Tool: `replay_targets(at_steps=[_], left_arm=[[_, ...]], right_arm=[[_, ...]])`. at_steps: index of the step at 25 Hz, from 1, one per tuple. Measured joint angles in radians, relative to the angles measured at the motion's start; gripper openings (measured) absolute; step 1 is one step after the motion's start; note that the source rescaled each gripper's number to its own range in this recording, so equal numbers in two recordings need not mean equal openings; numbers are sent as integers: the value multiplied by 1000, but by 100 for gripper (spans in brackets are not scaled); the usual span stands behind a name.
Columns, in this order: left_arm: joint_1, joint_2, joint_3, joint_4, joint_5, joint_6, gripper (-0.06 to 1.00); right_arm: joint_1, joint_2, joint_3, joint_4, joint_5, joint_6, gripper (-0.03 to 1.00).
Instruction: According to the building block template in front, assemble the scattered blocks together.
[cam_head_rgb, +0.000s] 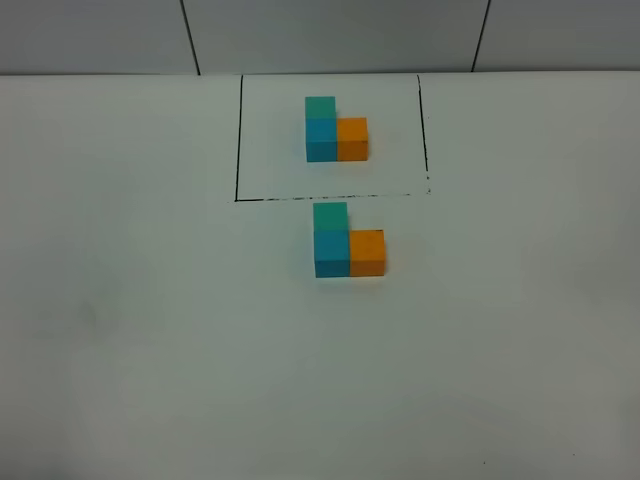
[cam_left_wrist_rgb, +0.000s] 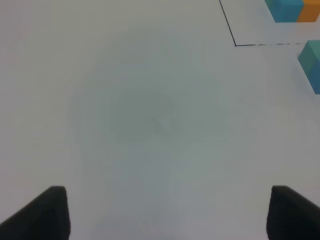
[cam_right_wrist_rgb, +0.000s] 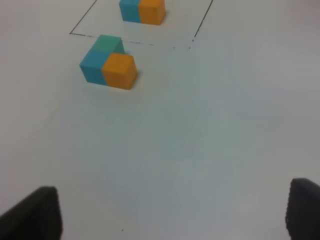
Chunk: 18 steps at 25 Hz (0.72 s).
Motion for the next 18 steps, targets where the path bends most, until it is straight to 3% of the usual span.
replay_targets(at_steps=[18], left_arm=[[0,0,0,0,0,0,81]], right_arm=[[0,0,0,0,-1,1,78]])
